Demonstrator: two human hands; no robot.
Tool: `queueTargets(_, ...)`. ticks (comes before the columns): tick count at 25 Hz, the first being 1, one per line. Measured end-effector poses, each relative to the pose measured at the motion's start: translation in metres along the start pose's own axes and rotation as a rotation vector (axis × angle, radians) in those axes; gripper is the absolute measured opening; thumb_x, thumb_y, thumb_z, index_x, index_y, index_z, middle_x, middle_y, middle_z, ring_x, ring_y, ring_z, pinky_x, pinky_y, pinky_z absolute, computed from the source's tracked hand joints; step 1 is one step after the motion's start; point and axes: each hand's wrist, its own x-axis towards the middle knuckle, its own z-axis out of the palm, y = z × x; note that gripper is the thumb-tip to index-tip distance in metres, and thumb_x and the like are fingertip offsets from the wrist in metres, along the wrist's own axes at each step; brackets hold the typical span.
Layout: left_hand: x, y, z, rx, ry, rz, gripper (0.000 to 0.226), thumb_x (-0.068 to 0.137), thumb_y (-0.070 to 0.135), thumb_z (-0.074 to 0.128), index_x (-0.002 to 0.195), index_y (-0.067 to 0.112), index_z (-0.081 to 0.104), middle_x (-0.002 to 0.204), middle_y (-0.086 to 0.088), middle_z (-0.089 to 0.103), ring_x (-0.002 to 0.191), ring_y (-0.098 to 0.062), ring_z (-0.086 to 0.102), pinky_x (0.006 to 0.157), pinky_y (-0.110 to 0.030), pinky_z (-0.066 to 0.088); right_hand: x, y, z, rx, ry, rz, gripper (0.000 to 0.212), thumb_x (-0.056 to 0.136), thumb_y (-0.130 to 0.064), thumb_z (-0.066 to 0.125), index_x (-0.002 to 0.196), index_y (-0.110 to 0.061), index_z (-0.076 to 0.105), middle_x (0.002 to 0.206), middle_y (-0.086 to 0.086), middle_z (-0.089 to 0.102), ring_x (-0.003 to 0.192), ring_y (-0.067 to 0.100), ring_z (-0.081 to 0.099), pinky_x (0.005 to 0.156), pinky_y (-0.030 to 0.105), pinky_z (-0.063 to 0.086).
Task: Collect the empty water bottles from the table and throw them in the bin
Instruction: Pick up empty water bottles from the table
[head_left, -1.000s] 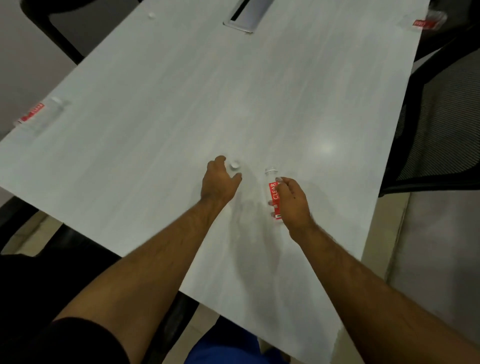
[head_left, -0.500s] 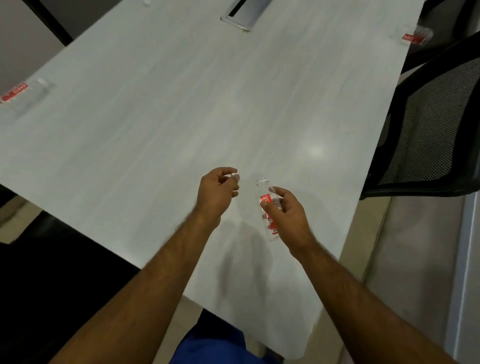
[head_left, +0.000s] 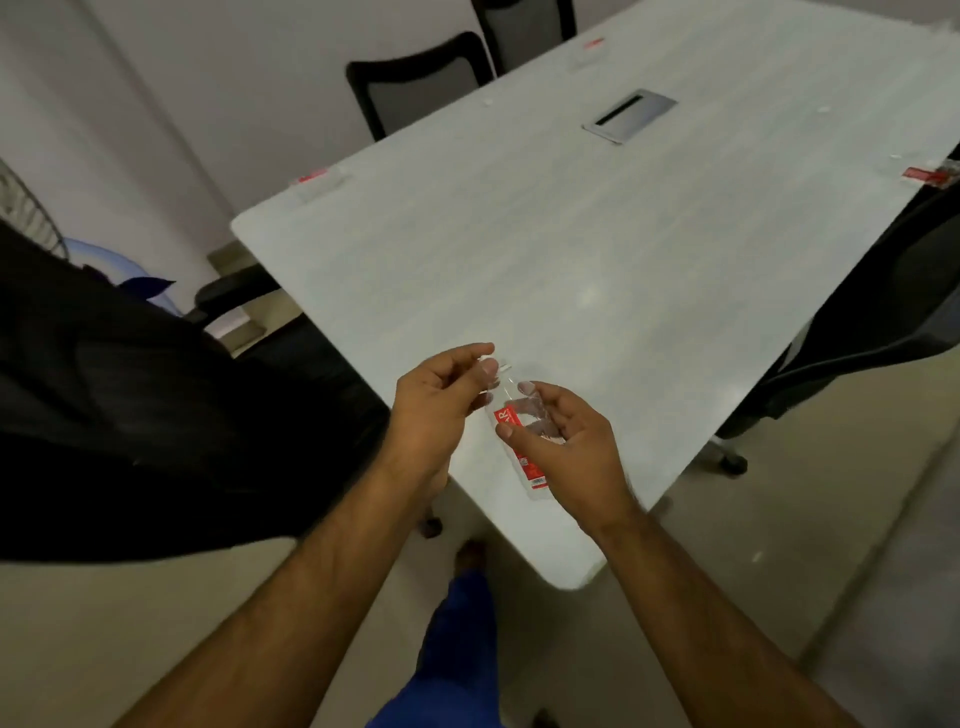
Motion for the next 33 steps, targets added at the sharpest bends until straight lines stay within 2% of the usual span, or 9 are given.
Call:
queueTargets(3, -0.061, 0.011, -0.030, 0.031, 0.151, -0.001, 0.024, 0.090, 0.015, 0.069, 0.113, 0.010, 0.072, 0.098, -0.009, 0.076, 0.095, -0.025, 0.073, 0.088, -0.038, 0.059, -0.051, -0.014, 0.015, -0.130, -0.092, -0.083, 0.046, 0.076, -0.048, 0.079, 0.118, -0.047, 0.062, 0.107, -0.032, 0.066, 0.098, 0.000, 0.065, 0.076, 0.022, 0.059)
queueTargets(7, -0.122, 0.021, -0.070, 0.133, 0.345, 0.055, 0.014, 0.085, 0.018, 0.075, 0.093, 0.008, 0.072, 0.087, -0.016, 0.074, 0.078, -0.024, 0.074, 0.067, -0.030, 0.062, -0.099, -0.036, 0.049, -0.397, -0.189, -0.326, 0.039, 0.080, -0.055, 0.073, 0.112, -0.065, 0.053, 0.094, -0.052, 0.056, 0.092, -0.011, 0.061, 0.074, 0.010, 0.048)
queueTargets(11, -0.177, 0.023, -0.132, 0.007, 0.519, 0.002, 0.021, 0.083, 0.022, 0.076, 0.094, 0.004, 0.070, 0.088, -0.013, 0.073, 0.073, -0.014, 0.068, 0.061, -0.020, 0.055, -0.140, -0.039, 0.114, -0.643, -0.191, -0.534, 0.054, 0.083, -0.061, 0.062, 0.132, -0.040, 0.056, 0.112, -0.022, 0.068, 0.098, 0.005, 0.062, 0.081, 0.025, 0.056)
queueTargets(13, -0.203, 0.026, -0.172, -0.067, 0.571, 0.021, 0.017, 0.084, 0.018, 0.075, 0.095, 0.006, 0.071, 0.092, -0.013, 0.074, 0.083, -0.020, 0.070, 0.071, -0.026, 0.056, -0.161, -0.047, 0.150, -0.456, -0.324, -0.442, 0.045, 0.082, -0.055, 0.068, 0.124, -0.039, 0.061, 0.107, -0.019, 0.071, 0.095, 0.004, 0.066, 0.078, 0.024, 0.057)
queueTargets(17, -0.259, 0.040, -0.278, -0.167, 0.584, 0.110, 0.008, 0.086, 0.012, 0.070, 0.093, 0.011, 0.074, 0.085, -0.008, 0.075, 0.082, -0.019, 0.070, 0.075, -0.030, 0.055, -0.200, -0.068, 0.253, 0.173, -0.820, 0.191, 0.035, 0.079, -0.036, 0.075, 0.104, -0.012, 0.073, 0.094, 0.014, 0.076, 0.072, 0.017, 0.068, 0.060, 0.027, 0.057)
queueTargets(21, -0.313, 0.036, -0.408, -0.286, 0.701, 0.133, 0.008, 0.086, 0.015, 0.071, 0.093, 0.013, 0.075, 0.087, -0.007, 0.074, 0.078, -0.018, 0.068, 0.069, -0.028, 0.055, -0.256, -0.078, 0.385, 0.215, -0.991, 0.314, 0.053, 0.075, -0.045, 0.071, 0.107, -0.003, 0.071, 0.094, 0.020, 0.071, 0.066, 0.018, 0.062, 0.059, 0.031, 0.052)
queueTargets(28, -0.337, 0.033, -0.580, -0.488, 0.623, 0.113, 0.013, 0.089, 0.010, 0.066, 0.098, 0.005, 0.072, 0.083, -0.008, 0.075, 0.077, -0.018, 0.069, 0.073, -0.029, 0.055, -0.294, -0.088, 0.549, 0.347, -1.233, 0.691, 0.053, 0.087, -0.054, 0.049, 0.104, -0.008, 0.068, 0.077, 0.010, 0.064, 0.056, 0.015, 0.060, 0.048, 0.024, 0.048)
queueTargets(30, -0.326, 0.028, -0.612, -0.482, 0.677, 0.113, 0.014, 0.087, 0.012, 0.068, 0.099, 0.005, 0.073, 0.086, -0.009, 0.076, 0.080, -0.019, 0.069, 0.073, -0.029, 0.055, -0.288, -0.089, 0.582, 0.294, -1.249, 0.696, 0.053, 0.091, -0.055, 0.047, 0.106, -0.009, 0.069, 0.082, 0.013, 0.066, 0.061, 0.017, 0.063, 0.051, 0.027, 0.050)
queueTargets(33, -0.285, 0.031, -0.669, -0.424, 0.869, 0.163, 0.011, 0.085, 0.007, 0.072, 0.096, 0.005, 0.073, 0.085, -0.009, 0.075, 0.079, -0.017, 0.069, 0.074, -0.025, 0.058, -0.263, -0.090, 0.645, -0.059, -1.131, 0.308, 0.039, 0.094, -0.046, 0.057, 0.117, -0.016, 0.063, 0.097, 0.011, 0.072, 0.079, 0.021, 0.065, 0.064, 0.034, 0.056)
